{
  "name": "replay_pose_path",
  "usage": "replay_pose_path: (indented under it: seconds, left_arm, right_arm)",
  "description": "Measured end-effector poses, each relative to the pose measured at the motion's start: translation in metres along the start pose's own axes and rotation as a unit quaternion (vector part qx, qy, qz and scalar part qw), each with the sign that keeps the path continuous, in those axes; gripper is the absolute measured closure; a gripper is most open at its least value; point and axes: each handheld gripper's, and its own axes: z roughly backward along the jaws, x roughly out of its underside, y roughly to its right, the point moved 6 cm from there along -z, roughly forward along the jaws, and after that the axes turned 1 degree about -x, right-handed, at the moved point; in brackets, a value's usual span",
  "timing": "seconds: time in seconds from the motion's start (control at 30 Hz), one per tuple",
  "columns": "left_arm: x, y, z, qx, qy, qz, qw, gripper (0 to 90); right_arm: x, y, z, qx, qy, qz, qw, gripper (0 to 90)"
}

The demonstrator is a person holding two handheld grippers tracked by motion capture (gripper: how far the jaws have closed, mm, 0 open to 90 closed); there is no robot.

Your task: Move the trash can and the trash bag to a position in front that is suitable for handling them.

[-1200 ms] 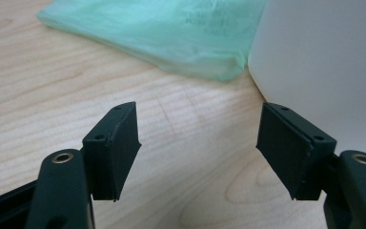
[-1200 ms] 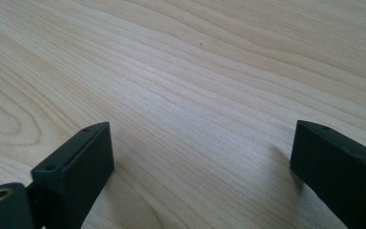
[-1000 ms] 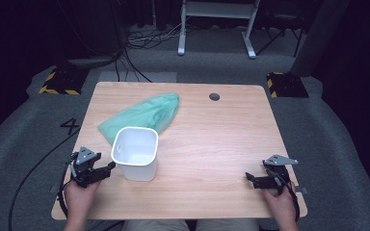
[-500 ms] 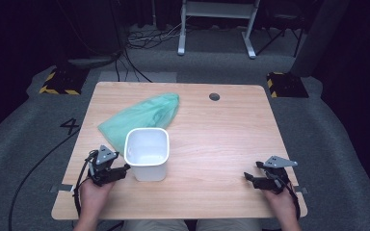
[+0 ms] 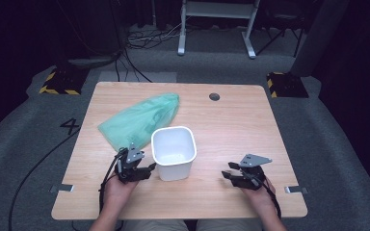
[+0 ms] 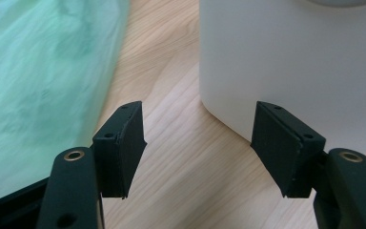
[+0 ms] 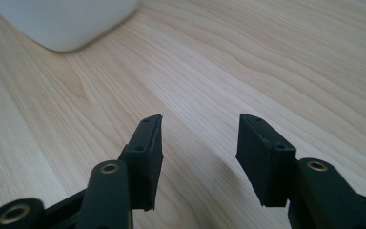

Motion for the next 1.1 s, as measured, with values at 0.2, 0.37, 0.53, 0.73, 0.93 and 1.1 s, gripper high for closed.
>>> replay_pose_path:
  seconds: [0.2, 0.37, 0.53, 0.73, 0.93, 1.1]
  left_arm:
    - [-0.013, 0.006, -0.022, -0.003, -0.013, 0.004, 0.9999, 35.5]
    - [-0.018, -0.006, -0.042, 0.007, -0.016, 0.063, 0.9978, 35.5]
    - [-0.019, -0.004, -0.046, 0.017, -0.013, 0.052, 0.9984, 37.6]
    - [-0.023, 0.016, -0.042, 0.014, -0.014, 0.018, 0.9996, 43.5]
    - [-0.023, 0.033, -0.033, 0.032, -0.015, 0.014, 0.9993, 46.2]
    - [-0.018, 0.051, -0.023, 0.042, -0.015, -0.001, 0.999, 46.1]
  right_arm:
    - [-0.024, -0.006, -0.016, 0.011, 0.007, 0.022, 0.9997, 56.1]
    - [-0.04, 0.001, -0.031, 0.014, 0.004, 0.009, 0.9999, 57.6]
    - [-0.055, 0.006, -0.042, -0.007, 0.017, -0.011, 0.9998, 56.0]
    - [-0.06, -0.002, -0.045, -0.016, 0.015, 0.0, 0.9998, 63.4]
    - [-0.048, -0.011, -0.031, -0.019, 0.007, -0.015, 0.9997, 65.8]
    - [-0.034, -0.022, -0.015, -0.026, 0.003, -0.012, 0.9996, 64.0]
